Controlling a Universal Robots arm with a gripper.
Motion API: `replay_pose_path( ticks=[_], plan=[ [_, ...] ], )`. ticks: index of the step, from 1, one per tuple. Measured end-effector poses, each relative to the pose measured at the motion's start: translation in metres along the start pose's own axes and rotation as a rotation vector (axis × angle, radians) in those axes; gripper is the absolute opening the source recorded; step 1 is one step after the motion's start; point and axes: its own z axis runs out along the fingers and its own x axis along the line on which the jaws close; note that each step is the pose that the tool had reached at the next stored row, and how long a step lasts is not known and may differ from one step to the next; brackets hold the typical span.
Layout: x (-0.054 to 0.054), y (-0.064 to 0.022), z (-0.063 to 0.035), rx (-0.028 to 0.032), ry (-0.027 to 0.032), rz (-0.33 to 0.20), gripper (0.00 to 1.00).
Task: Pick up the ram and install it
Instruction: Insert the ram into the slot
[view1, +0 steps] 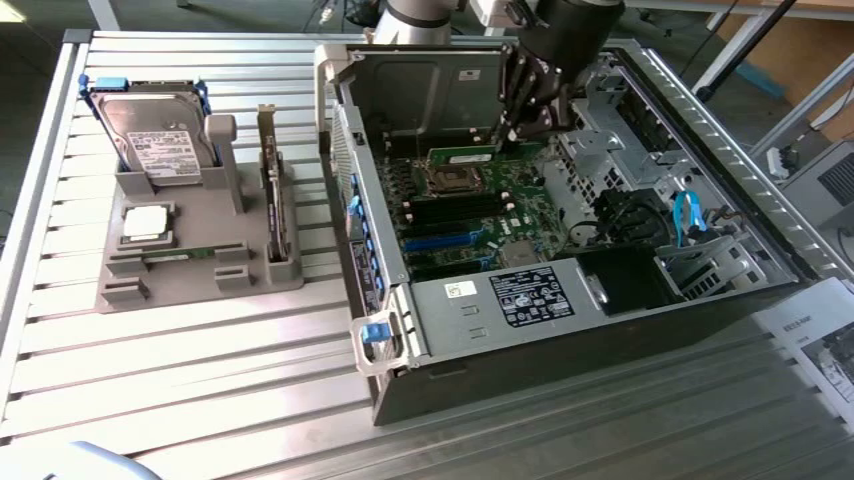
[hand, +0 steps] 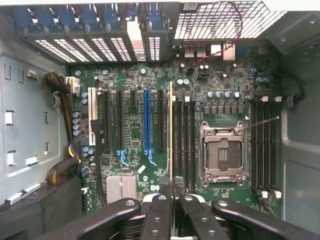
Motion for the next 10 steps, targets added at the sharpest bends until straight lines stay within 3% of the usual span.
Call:
replay_pose_path(
  ticks=[10],
  plan=[
    [0.0,-0.0004,0.0125,0.0,0.0001,0.0,0.12]
  ],
)
